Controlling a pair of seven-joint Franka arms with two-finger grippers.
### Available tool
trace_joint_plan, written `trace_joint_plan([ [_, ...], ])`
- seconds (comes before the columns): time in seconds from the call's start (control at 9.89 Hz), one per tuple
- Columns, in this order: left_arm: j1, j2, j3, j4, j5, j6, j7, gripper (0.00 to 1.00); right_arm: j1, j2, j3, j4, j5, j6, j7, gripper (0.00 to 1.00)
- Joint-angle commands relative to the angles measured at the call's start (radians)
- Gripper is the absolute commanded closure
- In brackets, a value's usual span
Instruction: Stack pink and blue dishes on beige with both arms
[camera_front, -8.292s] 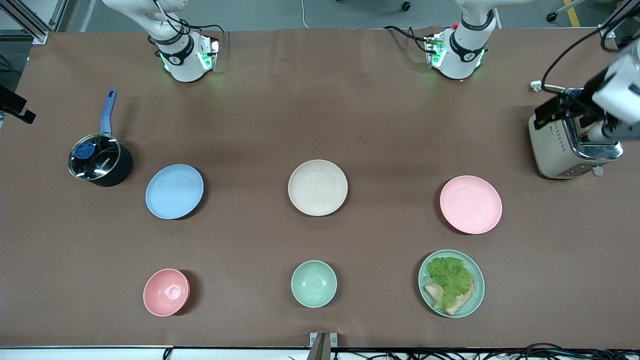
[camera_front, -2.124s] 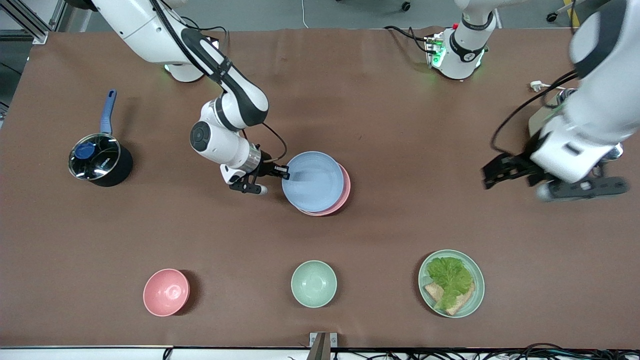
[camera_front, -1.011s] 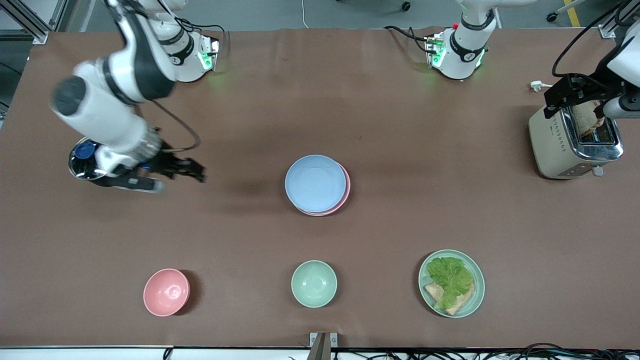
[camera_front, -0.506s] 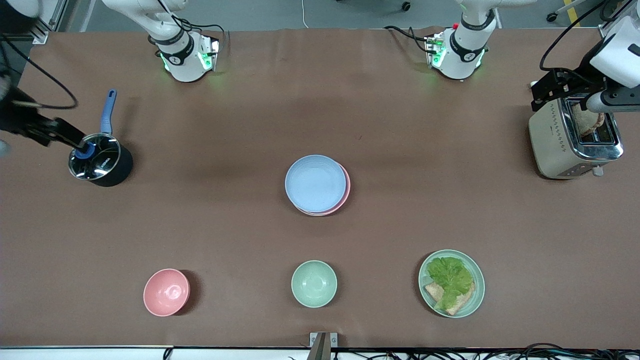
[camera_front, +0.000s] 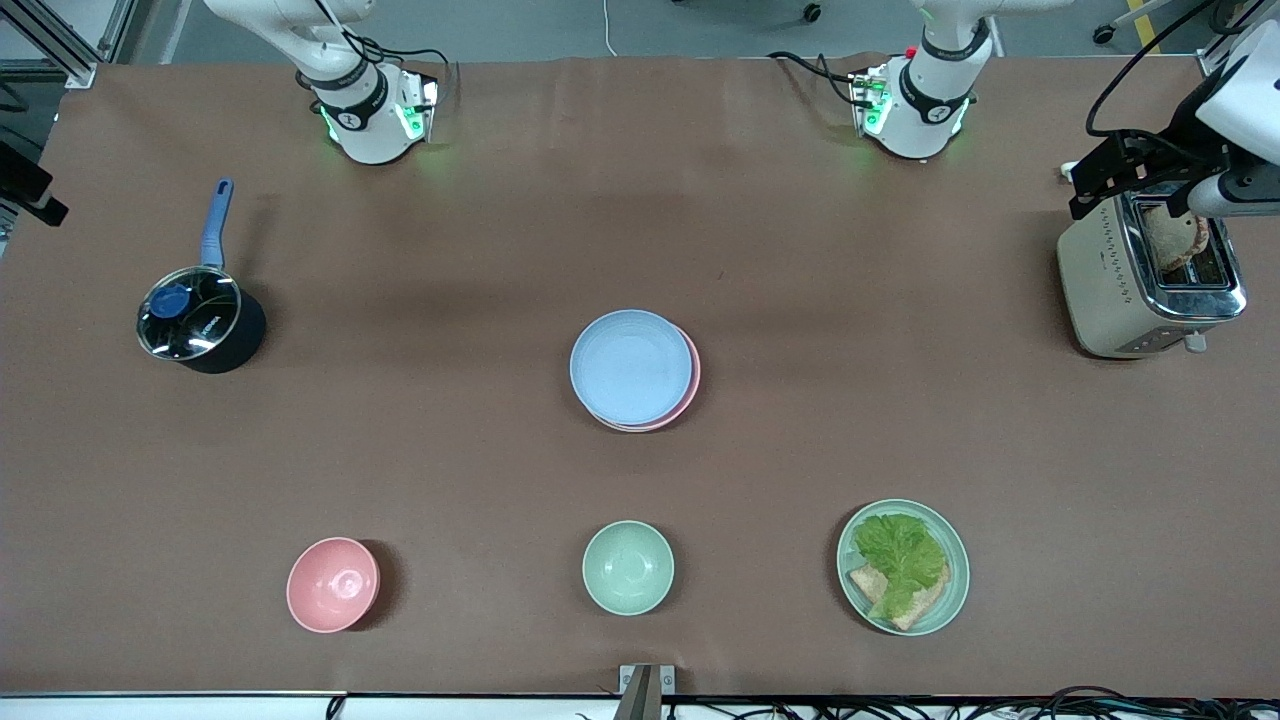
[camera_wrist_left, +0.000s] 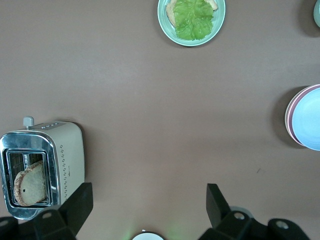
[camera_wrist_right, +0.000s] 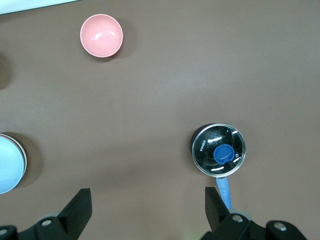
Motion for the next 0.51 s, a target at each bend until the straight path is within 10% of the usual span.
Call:
trace_joint_plan([
  [0.0, 0.003, 0.011, 0.001, -0.011, 0.003, 0.003, 0.008, 0.0, -0.005, 0.032, -0.001, 0.002, -0.006, 0.002, -0.001, 0.0],
  [0.4, 0.003, 0.013, 0.001, -0.01, 0.002, -0.014, 0.008, 0.0, -0.003, 0.034, -0.001, 0.004, -0.009, -0.001, -0.01, 0.0],
])
